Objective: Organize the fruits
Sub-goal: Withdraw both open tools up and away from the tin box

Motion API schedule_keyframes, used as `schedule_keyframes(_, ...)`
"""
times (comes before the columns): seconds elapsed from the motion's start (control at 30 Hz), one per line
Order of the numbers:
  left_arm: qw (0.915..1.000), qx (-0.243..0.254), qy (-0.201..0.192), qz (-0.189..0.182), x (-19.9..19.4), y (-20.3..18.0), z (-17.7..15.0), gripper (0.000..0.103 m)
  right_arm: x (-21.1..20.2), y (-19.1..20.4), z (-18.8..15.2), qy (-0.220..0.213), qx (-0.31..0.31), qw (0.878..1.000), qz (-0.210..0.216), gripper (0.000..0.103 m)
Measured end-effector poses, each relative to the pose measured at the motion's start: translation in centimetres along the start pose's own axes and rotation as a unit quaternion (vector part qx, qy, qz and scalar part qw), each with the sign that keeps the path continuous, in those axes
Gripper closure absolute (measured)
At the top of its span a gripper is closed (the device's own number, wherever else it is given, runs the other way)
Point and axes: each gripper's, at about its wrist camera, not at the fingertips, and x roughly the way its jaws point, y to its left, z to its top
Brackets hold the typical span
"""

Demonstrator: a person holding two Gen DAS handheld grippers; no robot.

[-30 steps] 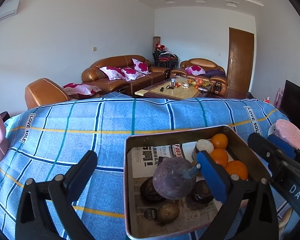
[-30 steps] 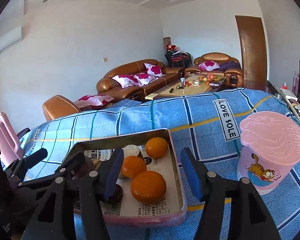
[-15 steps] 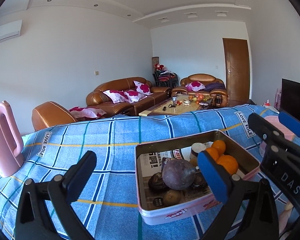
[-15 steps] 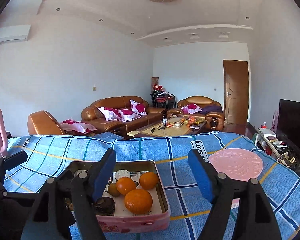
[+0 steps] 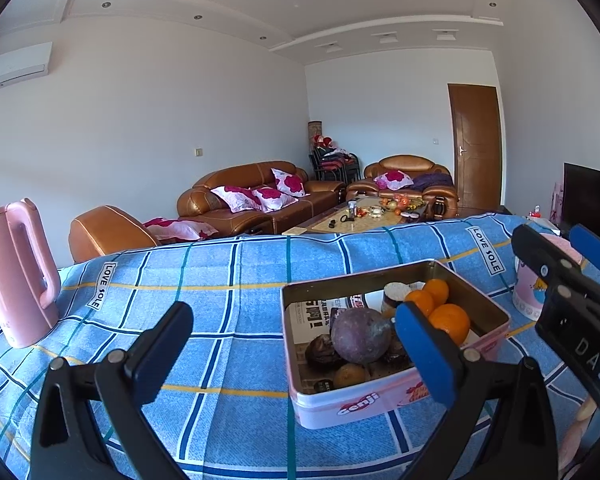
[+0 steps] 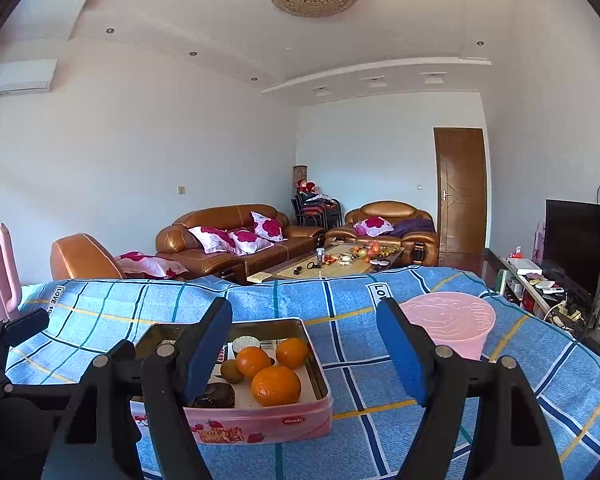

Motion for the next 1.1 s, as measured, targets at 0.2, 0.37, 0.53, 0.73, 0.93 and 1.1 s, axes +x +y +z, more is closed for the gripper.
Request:
schedule_keyframes(0.2, 1.0000, -0.001, 0.002, 0.002, 0.06, 0.01, -0.02, 0.000, 0.12, -0.10, 0.03, 0.003, 0.002, 1.000, -0.003, 0.027)
schedule_keyframes(0.37, 1.0000, -0.001, 0.003, 0.003, 0.12, 0.01, 0.02, 0.000, -0.03, -0.04, -0.01, 0.002, -0.004, 1.000, -0.002, 0.027)
schedule_keyframes(0.53, 0.9999, -0.003, 0.010, 0.003, 0.31, 0.09, -0.01, 0.000, 0.03, -0.07, 0.03, 0.002, -0.002, 1.000, -0.003, 0.027)
schedule_keyframes(0.73, 0.9999, -0.002, 0.010, 0.004, 0.25, 0.10, -0.09, 0.000, 0.05, -0.19, 0.01, 0.005, -0.002, 1.000, -0.004, 0.027)
schedule_keyframes(0.93, 0.9999, -0.004, 0.011, 0.005, 0.24, 0.15, -0.10, 0.000, 0.05, -0.18, 0.01, 0.005, -0.003, 1.000, -0.004, 0.027)
schedule_keyframes(1.1, 0.9999, -0.003, 0.013, 0.006, 0.28, 0.17, -0.09, 0.000, 0.12, -0.29, -0.04, 0.007, -0.002, 1.000, -0.005, 0.026)
